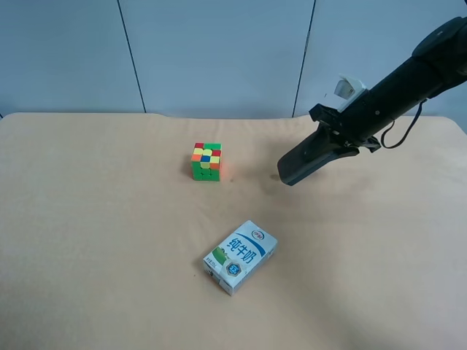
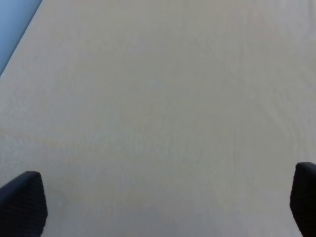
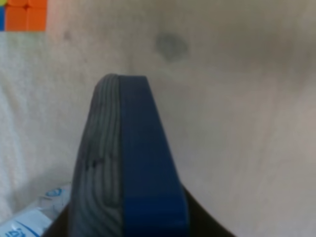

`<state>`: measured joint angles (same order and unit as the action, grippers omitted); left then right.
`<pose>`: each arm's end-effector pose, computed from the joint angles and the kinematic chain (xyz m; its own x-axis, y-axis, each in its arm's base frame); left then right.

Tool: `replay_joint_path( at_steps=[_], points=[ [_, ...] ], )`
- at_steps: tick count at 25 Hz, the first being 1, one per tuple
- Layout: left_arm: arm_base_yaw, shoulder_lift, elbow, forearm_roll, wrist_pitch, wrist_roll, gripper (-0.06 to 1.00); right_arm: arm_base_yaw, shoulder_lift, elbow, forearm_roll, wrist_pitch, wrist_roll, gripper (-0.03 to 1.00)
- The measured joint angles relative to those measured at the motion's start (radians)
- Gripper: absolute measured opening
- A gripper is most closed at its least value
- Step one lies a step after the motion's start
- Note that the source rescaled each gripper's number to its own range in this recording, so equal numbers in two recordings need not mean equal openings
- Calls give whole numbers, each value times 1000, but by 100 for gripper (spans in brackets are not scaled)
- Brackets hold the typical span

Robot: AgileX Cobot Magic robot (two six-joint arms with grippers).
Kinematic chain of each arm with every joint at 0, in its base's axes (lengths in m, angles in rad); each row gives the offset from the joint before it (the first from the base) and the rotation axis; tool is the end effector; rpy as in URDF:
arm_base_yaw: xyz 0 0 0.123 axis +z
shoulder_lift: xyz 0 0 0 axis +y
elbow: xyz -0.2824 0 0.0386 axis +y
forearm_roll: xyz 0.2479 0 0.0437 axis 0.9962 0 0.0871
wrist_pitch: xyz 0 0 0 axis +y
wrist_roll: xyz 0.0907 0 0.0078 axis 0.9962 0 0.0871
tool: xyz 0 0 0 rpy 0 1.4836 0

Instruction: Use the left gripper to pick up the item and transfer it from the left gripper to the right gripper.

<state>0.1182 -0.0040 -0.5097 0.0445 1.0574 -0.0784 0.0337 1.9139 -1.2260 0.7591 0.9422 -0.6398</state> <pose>-0.0069 0.0027 0.2802 -0.4280 -0.1077 -0.8973 -0.1769 0.9837 -0.0337 0.3626 0.0630 0.1780 -0.9568 -0.1408 -0.2545 -0.2579 0.8154 0.5183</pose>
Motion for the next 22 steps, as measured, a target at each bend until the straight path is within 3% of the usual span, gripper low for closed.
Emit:
replay_joint_path(
  at_steps=[2,4,6,9,13,19,22],
  points=[
    [0,0,0,0,0,0,100,0,0,0,-14,0,6,31],
    [0,0,0,0,0,0,100,0,0,0,-28,0,15,72],
    [0,0,0,0,0,0,100,0,0,0,-38,0,16,89],
    [0,0,0,0,0,0,100,0,-2,-4,-47,7,28,98],
    [0,0,0,0,0,0,100,0,-31,-59,-101,65,86,99],
    [0,0,0,0,0,0,100,0,-146,-213,-259,238,259,100],
    [0,0,0,0,0,0,100,0,-208,-270,-347,259,329,100]
  ],
)
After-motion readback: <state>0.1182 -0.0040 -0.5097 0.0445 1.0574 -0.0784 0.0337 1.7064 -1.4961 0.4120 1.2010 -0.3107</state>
